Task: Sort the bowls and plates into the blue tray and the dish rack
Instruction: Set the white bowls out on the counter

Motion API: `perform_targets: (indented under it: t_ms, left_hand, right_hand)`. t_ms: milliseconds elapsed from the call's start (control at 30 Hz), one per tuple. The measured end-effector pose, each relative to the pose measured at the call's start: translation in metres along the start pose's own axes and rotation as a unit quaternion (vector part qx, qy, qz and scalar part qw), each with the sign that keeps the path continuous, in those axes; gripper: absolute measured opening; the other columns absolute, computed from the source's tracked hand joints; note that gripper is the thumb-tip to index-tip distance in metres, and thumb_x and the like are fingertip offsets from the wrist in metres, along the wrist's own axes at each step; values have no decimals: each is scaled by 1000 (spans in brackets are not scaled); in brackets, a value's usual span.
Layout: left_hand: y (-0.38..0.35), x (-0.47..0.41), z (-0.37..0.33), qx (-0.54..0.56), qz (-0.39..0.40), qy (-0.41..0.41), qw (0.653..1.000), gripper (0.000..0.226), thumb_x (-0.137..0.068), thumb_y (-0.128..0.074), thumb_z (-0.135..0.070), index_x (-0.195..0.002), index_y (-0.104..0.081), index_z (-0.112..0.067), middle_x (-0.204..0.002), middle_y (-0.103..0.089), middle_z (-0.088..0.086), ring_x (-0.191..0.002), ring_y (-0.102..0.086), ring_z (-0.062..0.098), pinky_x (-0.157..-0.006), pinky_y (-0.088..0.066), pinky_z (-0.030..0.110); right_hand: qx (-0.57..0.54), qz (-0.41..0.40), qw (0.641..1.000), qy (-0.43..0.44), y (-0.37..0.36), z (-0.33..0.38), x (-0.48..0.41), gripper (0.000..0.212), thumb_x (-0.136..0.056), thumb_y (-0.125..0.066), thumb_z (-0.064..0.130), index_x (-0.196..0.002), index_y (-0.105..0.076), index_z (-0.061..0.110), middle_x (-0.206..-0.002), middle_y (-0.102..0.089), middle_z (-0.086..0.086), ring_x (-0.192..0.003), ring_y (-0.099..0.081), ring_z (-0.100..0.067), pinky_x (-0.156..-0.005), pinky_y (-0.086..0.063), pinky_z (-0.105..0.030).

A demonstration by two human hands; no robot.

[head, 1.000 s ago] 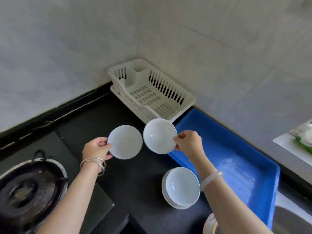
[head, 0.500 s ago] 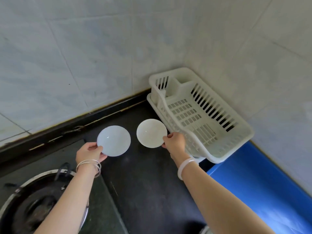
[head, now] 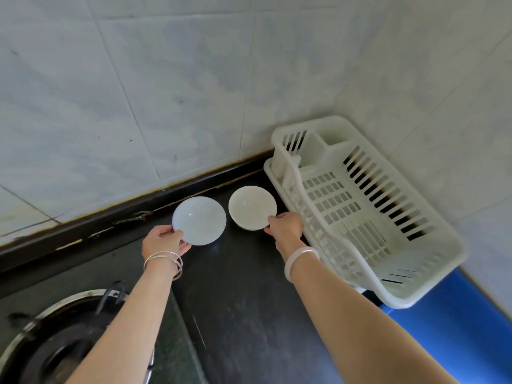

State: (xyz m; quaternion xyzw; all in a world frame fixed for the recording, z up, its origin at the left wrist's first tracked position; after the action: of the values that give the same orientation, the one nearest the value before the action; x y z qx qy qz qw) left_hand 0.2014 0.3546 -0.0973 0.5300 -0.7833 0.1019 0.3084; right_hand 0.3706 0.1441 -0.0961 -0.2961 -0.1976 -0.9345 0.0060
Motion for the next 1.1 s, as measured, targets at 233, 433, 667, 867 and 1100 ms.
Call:
perform_targets:
  t_ms: [233, 433, 667, 867, 1100]
  left_hand:
    - [-5, -1, 7, 36, 19, 12, 999, 29, -83, -58, 1, -111, -58, -8, -119, -61, 16, -102, -63, 31, -79, -55, 39]
    - [-14, 11, 29, 112, 65, 43, 991, 37, -89, -54, -11, -125, -50, -19, -130, -50, 9, -108, -56, 28, -88, -53, 41]
    - [-28, 10, 22, 187, 50, 52, 980, 35, -88, -55, -9, -122, -53, -18, -134, -47, 11, -122, -49, 33, -90, -52, 47]
    - [-34, 1, 14, 203, 38, 57, 977, 35, -89, -55, -9, -122, -52, -18, -135, -47, 11, -122, -49, 33, -90, -52, 47]
    - [-38, -4, 10, 206, 29, 64, 976, 34, -89, -54, -9, -122, -52, -19, -134, -48, 10, -124, -48, 34, -92, -51, 50]
  right_hand:
    - [-66, 83, 993, -59, -7, -4, -4, 17, -89, -60, 9, -103, -50, 11, -113, -59, -15, -83, -67, -26, -60, -56, -27]
    - [-199, 120, 970, -68, -12, -18, 6, 42, -92, -59, 10, -133, -51, 12, -129, -55, -12, -89, -66, -22, -74, -58, -30]
    - [-209, 91, 972, -61, -24, -7, 3, 41, -91, -60, 8, -131, -54, 9, -130, -57, -12, -76, -64, -16, -76, -59, -30]
    - [-220, 86, 970, -59, -41, 4, -6, 40, -91, -59, 7, -131, -54, 10, -131, -56, -13, -73, -62, -15, -80, -59, -33]
    - [-229, 89, 967, -60, -53, 15, -9, 39, -92, -58, 7, -131, -53, 11, -131, -56, -14, -87, -64, -24, -79, -58, -31]
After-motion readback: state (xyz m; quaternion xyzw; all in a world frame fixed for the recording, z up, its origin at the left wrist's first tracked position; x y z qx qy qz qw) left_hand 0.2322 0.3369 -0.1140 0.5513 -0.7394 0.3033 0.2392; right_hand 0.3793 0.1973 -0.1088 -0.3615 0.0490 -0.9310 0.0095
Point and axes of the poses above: each hand's wrist, its own x-axis away from the middle knuckle, its own y-axis out of the back of the hand, z = x × y, the point moved 5 cm from there along -x, towards the middle knuckle
